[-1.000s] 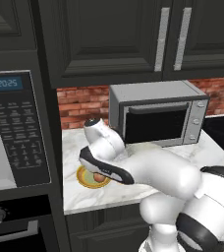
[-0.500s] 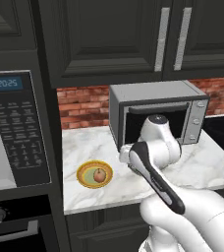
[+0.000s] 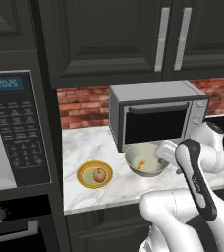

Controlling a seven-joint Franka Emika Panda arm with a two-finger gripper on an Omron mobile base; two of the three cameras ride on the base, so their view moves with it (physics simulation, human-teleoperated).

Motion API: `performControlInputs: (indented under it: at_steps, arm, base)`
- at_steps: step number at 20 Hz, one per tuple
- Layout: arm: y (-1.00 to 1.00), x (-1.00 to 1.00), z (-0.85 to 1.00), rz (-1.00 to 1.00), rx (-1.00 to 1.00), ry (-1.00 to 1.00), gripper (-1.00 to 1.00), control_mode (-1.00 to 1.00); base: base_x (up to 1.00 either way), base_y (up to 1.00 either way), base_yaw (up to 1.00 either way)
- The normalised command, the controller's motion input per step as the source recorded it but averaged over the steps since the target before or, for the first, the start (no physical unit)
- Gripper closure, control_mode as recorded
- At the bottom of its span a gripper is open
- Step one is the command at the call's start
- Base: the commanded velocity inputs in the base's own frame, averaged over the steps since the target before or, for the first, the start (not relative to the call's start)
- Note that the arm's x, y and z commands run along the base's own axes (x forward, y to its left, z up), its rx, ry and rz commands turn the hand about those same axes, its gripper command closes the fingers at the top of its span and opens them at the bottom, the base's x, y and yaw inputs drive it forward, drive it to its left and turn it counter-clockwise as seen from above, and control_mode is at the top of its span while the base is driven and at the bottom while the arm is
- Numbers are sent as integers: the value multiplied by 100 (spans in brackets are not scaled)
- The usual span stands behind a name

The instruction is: Remove the peach from the bowl and place it on the small plate. Then place the bowl with only the shrimp in the microwave, close the door, and press the start button to microwave the shrimp.

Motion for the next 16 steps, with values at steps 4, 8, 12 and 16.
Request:
performControlInputs:
  at_steps: [4,8,12,16]
  arm:
    - [-65,34,-7,-7,18,4,-100,-100]
    - [-10,68,-28,0,7,4,-100,-100]
    - [0,54,-14,1,3,0,-100,-100]
    - [0,35,-25,3,0,6,-100,-100]
  base:
    - [0,0,0]
    - [0,0,0]
    - [0,0,0]
    - [0,0,0]
